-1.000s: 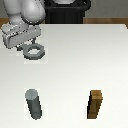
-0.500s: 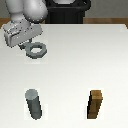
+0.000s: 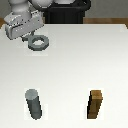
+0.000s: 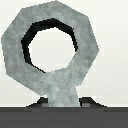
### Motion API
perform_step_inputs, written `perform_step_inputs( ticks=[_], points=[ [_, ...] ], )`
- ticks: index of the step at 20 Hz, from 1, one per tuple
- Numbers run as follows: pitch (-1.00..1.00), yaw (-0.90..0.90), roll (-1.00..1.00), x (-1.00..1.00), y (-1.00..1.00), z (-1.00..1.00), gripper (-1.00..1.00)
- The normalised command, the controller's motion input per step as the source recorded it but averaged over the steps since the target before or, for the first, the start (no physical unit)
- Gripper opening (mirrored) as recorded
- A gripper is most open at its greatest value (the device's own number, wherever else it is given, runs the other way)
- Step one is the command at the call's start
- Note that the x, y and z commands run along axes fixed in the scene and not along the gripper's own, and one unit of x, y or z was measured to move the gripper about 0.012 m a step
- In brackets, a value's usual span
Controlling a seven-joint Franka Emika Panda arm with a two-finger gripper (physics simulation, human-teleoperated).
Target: Put the loop with the handle onto the peg.
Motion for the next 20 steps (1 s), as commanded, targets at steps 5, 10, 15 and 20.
perform_step_inputs(
  ticks=[5,10,15,20],
  points=[
    [0.00,0.00,0.00,0.00,0.00,1.00,-1.00],
    [0.00,0.00,0.00,0.64,0.00,0.20,-1.00],
    [0.00,0.00,0.00,1.00,0.00,0.00,-1.00],
    [0.00,0.00,0.00,1.00,0.00,0.00,-1.00]
  ],
)
